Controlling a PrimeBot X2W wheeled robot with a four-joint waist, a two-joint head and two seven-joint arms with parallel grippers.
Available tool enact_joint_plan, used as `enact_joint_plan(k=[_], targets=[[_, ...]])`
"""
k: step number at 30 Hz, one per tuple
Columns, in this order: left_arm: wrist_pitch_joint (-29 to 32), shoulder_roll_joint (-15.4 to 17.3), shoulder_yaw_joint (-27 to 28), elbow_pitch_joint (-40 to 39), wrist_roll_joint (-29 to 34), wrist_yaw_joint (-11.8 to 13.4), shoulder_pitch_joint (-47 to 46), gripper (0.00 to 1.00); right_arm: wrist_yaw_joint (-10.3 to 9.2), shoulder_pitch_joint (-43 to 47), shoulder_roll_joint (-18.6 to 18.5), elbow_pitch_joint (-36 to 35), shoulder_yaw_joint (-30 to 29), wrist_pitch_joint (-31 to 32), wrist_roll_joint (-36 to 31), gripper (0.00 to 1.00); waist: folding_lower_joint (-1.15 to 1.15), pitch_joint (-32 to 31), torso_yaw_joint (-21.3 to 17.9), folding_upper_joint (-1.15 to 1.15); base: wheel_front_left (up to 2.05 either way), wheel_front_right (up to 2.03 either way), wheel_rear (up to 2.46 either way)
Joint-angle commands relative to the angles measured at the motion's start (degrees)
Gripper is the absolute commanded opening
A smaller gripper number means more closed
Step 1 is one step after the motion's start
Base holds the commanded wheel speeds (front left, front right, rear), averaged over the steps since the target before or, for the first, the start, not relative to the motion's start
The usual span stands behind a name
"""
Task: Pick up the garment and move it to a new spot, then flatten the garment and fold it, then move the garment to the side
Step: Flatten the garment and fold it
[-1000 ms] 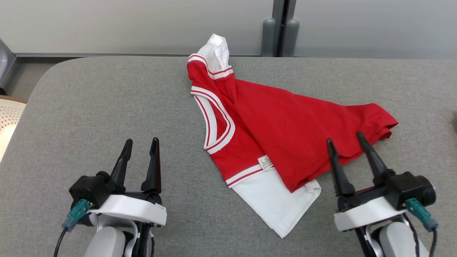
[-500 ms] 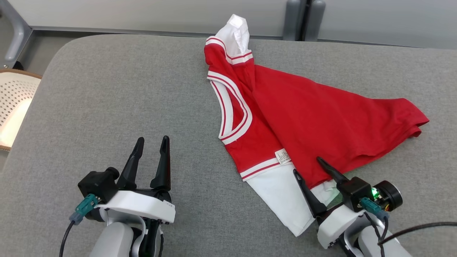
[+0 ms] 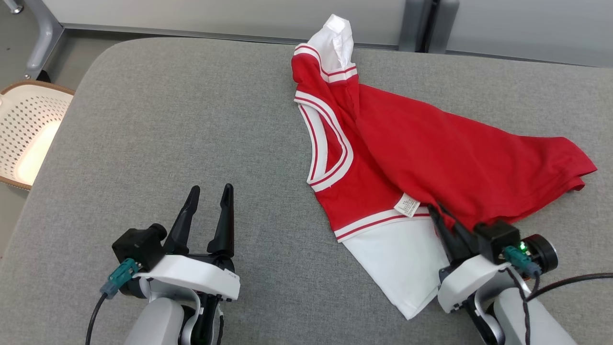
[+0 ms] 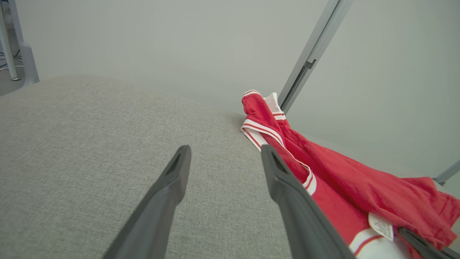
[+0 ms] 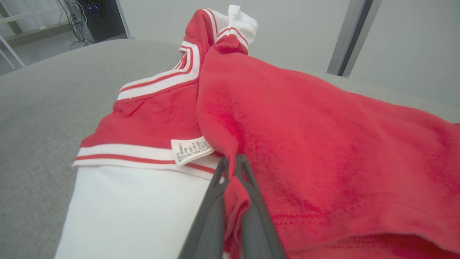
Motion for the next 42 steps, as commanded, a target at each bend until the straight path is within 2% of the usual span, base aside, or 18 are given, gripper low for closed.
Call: enact_joint_plan(k=[1,3,6,7,9,10,15,16,20,26,32,33,38,42], targets=[[0.0,0.2,0.0,0.2,0.0,0.2,-0.4,1.0,-0.02,0.0,0.1,-1.9,-1.2,0.1,1.3,0.0,0.0,-0.4,0.0,0.0,0.0,0.0,0.0],[0.0,0.2,0.2,0.2,0.1,0.2,0.0,1.0,-0.01,0.7,0.2,-5.3,-2.3,1.6,3.4,0.0,0.0,-1.0,-0.3,0.0,0.0,0.0,0.0],[0.0,0.2,0.3,0.1,0.1,0.2,0.3,1.0,-0.04,-0.1,-3.0,-12.0,-3.4,6.2,4.8,0.0,0.0,-1.4,-0.8,0.0,0.0,0.0,0.0],[0.0,0.2,0.3,0.1,0.1,0.2,0.3,1.0,-0.04,-0.1,-3.0,-12.0,-3.4,6.2,4.8,0.0,0.0,-1.4,-0.8,0.0,0.0,0.0,0.0],[0.0,0.2,-0.6,-0.2,-0.1,0.3,0.0,1.0,-0.01,-2.6,-5.8,-19.2,-5.4,11.5,7.5,0.0,0.0,-1.4,-0.9,0.0,0.0,0.0,0.0],[0.0,0.2,-0.6,-0.2,-0.1,0.3,0.0,1.0,-0.01,-2.6,-5.8,-19.2,-5.4,11.5,7.5,0.0,0.0,-1.4,-0.9,0.0,0.0,0.0,0.0],[0.0,0.2,-4.1,-1.5,-1.7,-0.1,-1.9,1.0,0.0,-8.9,-13.9,-25.9,-10.6,19.8,8.3,0.0,0.0,0.3,1.4,0.0,0.0,0.0,0.0],[0.0,0.3,-5.2,-2.2,-2.7,0.3,-2.7,1.0,-0.01,-12.4,-17.5,-26.8,-11.1,23.0,8.8,0.0,0.0,1.4,2.6,0.0,0.0,0.0,0.0],[0.0,0.2,-7.5,-3.4,-4.7,1.1,-4.1,1.0,-0.02,-19.8,-24.6,-25.4,-9.8,28.9,10.5,0.0,0.0,4.1,5.1,0.0,0.0,0.0,0.0],[0.0,0.2,-10.3,-4.0,-7.0,1.7,-5.4,1.0,-0.02,-32.1,-35.0,-19.2,-2.4,33.6,11.7,0.0,0.0,7.7,9.4,0.0,0.0,0.0,0.0],[0.0,0.2,-12.9,-4.4,-8.1,1.6,-6.5,1.0,-0.03,-42.9,-40.6,-7.6,2.2,34.3,10.0,0.02,0.0,10.7,13.6,0.0,0.0,0.0,0.0],[0.0,0.2,-13.2,-4.5,-8.3,1.7,-6.7,1.0,-0.03,-44.2,-40.3,-5.1,2.0,34.6,9.9,1.0,0.0,11.0,14.0,0.0,0.0,0.0,0.0],[0.0,0.2,-13.1,-4.9,-9.4,2.4,-7.0,1.0,-0.02,-49.2,-38.2,3.8,-0.2,30.5,6.9,1.0,0.0,11.6,15.2,0.0,0.0,0.0,0.0],[0.0,0.2,-11.9,-4.6,-8.5,2.6,-6.9,1.0,-0.02,-49.0,-35.3,9.1,-1.0,26.2,5.1,1.0,0.0,10.9,14.0,0.0,0.0,0.0,0.0]])
